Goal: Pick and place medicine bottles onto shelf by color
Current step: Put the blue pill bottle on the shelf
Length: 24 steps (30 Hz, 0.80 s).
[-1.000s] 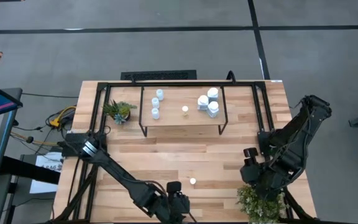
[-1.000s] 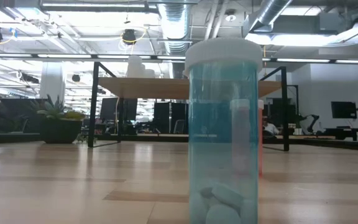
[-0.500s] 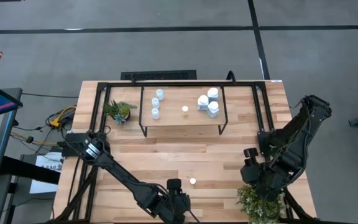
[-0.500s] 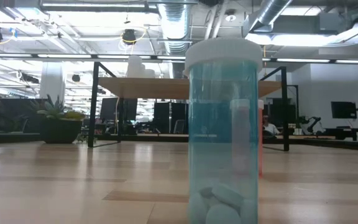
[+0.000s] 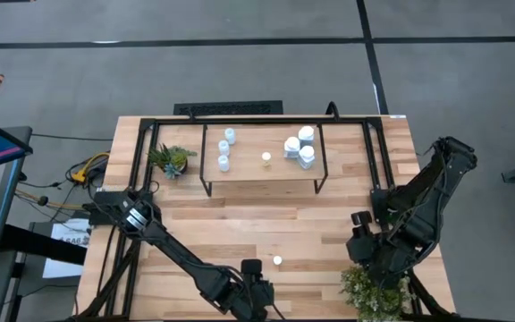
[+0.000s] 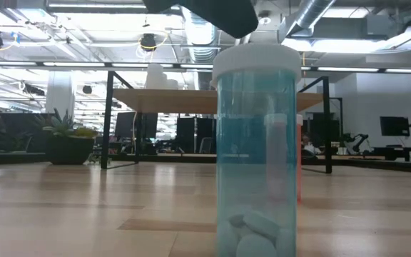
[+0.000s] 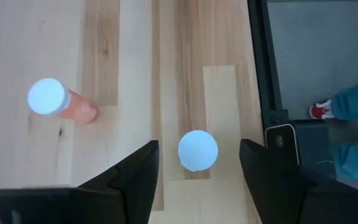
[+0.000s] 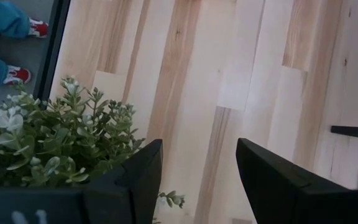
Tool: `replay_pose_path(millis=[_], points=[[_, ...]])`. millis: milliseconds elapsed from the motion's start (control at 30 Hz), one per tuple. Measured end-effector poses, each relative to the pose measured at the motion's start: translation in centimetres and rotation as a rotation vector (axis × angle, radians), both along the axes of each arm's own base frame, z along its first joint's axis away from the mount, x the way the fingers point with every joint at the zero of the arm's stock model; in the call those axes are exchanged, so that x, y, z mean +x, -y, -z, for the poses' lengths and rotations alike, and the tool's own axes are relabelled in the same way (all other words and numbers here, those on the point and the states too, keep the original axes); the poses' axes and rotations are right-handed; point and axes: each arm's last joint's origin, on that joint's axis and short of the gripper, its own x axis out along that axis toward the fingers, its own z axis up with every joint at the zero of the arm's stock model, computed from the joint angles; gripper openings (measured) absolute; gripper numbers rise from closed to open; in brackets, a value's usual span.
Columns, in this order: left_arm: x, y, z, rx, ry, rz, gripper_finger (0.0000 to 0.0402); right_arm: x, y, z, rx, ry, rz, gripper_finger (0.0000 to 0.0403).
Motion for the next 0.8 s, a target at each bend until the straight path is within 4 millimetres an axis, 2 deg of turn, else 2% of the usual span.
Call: replay_pose_path(millis=[367,800], points=[[-0.2,-0.3,1.9,0.027,-0.007,-0.016,0.0210,0.0,0.0,0.0,-0.003,-0.002,0.000,0.0225],[0.1,-0.3,1.7,0.024,0.005,0.040,0.0210,0.0,0.1,0.0,-0.011,-0.003,-0.014,0.0225]])
